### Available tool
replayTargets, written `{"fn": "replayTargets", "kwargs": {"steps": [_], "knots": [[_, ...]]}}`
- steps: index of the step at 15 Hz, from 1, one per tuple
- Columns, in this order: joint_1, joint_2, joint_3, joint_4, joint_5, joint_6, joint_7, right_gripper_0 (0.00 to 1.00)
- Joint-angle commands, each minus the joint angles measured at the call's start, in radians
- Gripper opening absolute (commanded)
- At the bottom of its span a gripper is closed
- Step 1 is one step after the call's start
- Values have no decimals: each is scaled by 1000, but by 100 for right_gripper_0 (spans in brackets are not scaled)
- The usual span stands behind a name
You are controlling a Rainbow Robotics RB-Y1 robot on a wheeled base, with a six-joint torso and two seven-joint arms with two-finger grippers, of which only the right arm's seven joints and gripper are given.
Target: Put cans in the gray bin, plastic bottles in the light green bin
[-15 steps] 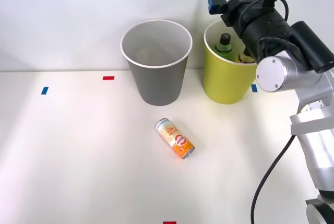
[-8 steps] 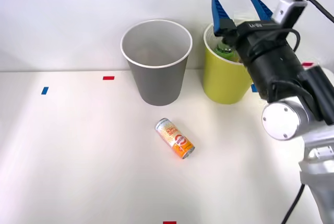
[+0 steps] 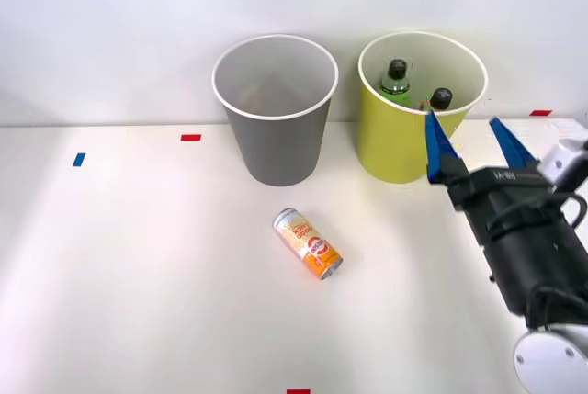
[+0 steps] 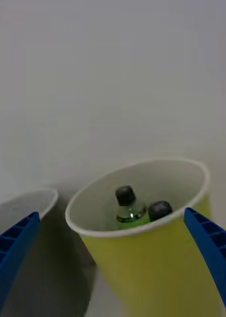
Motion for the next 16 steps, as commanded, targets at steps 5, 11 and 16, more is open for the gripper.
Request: {"fn": "replayTargets", "kwargs": {"steps": [5,11,16], "knots": [[251,-2,15,-13,5,-30,10,100],[337,26,7,-13,36,-32,45,100],[376,70,-5,-11,206,-32,53,100]]}}
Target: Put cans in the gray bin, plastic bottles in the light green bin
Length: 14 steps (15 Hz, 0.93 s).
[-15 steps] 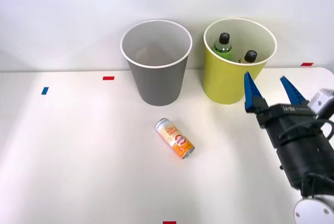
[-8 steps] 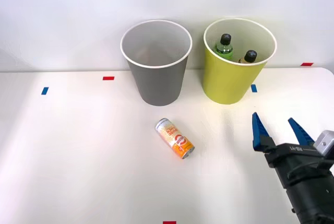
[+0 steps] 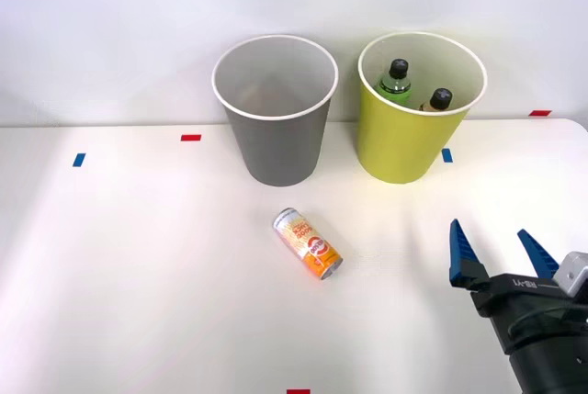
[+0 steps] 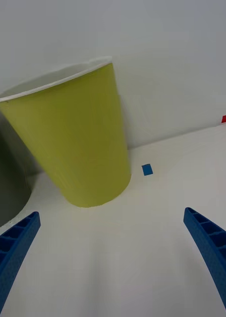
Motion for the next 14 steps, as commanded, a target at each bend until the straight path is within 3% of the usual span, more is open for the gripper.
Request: {"fn": "replayTargets", "kwargs": {"steps": [1,4,7,11,14], "knots": [[54,56,-10,2,194,-1,-13,100],[116,108,3,2,346,-34,-54,100],[145,111,46,36,482,-104,-226,100],[134,111,52,196,688,-285,-481,100],[136,111,52,280,765,-391,-657,100]]}}
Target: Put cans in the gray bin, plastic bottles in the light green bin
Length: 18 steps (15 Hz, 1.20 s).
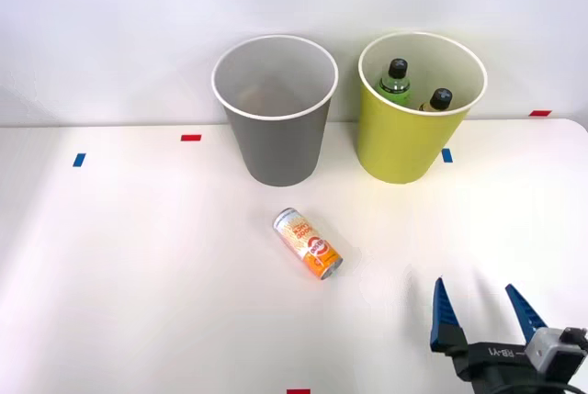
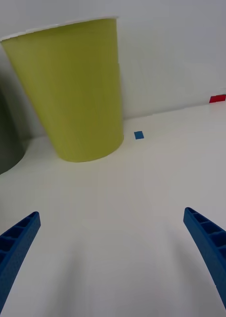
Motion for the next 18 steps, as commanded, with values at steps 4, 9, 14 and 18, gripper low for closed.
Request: {"fn": "replayTargets", "kwargs": {"steps": [4,9,14,18], "knots": [[8,-13,3,152,174,-223,-189,100],[48,-18,18,156,185,-265,-168,100],[93,-27,47,155,174,-312,-53,100],[129,-12,87,156,121,-341,74,100]]}}
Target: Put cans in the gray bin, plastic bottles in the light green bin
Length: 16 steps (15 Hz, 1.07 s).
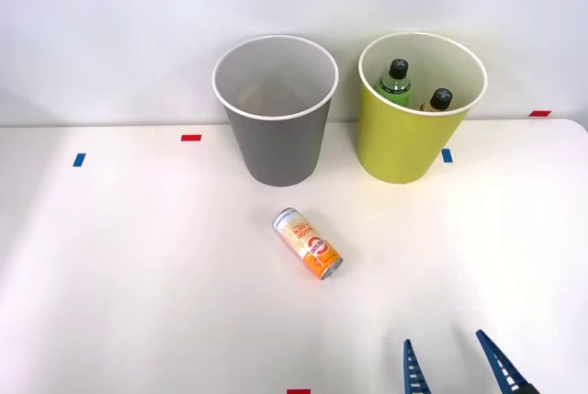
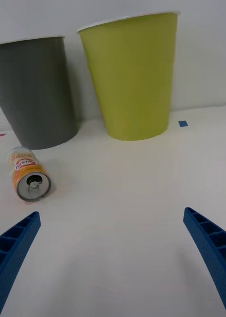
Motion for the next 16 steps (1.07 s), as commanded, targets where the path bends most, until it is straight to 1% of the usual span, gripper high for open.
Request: {"fn": "replayTargets", "kwargs": {"steps": [1,5,16], "knots": [[34,23,18,-1,-35,-19,63,100],[58,13,49,0,-111,-53,72,100],[67,11,50,-1,-115,-51,81,100]]}}
